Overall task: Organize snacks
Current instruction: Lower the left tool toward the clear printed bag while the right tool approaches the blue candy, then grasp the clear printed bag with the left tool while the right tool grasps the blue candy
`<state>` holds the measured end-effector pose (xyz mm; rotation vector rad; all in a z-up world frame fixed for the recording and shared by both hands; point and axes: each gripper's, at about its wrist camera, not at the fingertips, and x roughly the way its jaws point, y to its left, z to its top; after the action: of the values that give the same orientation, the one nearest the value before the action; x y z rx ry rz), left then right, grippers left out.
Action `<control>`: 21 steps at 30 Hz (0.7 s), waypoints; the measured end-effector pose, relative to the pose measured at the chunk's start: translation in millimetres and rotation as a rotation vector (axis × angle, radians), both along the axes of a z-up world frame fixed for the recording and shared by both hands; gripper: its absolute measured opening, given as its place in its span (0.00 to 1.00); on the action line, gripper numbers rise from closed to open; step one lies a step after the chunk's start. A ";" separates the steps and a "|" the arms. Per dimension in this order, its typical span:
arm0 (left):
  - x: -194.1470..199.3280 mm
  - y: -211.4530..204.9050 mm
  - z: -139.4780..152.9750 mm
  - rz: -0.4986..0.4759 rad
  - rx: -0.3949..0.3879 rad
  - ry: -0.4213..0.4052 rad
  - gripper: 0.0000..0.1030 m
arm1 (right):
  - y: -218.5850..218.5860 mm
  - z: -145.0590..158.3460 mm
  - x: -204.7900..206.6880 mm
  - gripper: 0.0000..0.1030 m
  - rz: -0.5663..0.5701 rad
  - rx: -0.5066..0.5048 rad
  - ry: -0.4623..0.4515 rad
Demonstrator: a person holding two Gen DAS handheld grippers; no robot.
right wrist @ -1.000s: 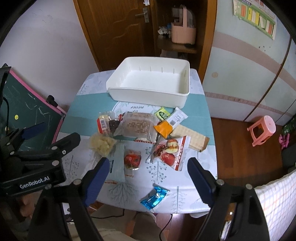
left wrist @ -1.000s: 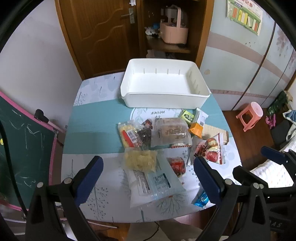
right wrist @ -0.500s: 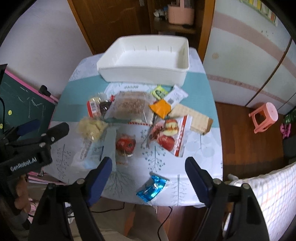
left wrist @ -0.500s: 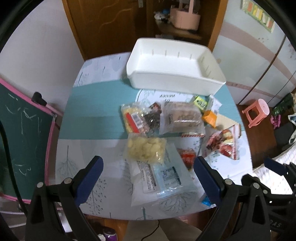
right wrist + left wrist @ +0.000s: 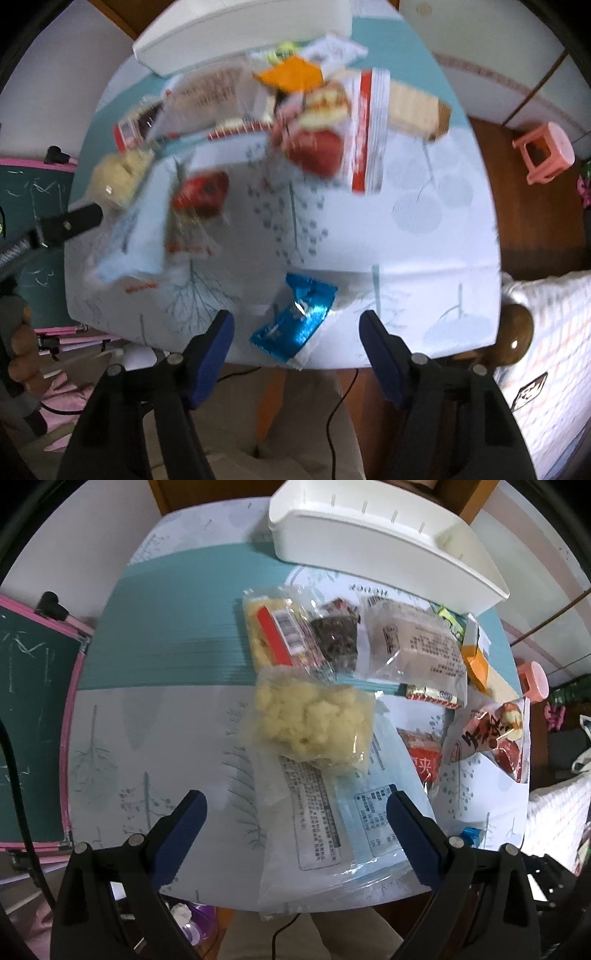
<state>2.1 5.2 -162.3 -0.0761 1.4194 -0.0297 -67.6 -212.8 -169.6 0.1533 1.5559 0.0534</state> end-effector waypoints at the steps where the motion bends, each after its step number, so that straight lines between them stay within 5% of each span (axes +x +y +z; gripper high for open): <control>1: 0.2 -1.3 -2.9 -0.003 -0.010 0.010 0.95 | 0.6 -5.3 -0.7 0.68 0.003 0.002 0.007; 11: 4.7 -22.3 -22.4 -0.037 -0.083 0.103 0.95 | 23.6 -44.0 -7.5 0.51 0.064 -0.068 0.100; 21: 16.7 -56.5 -49.4 -0.094 0.008 0.167 0.99 | 28.5 -49.0 -7.3 0.35 0.071 -0.090 0.084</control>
<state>18.8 -51.3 -211.7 -0.0048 1.5895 -0.0967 -74.9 -184.3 -218.6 0.0294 1.6445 0.0333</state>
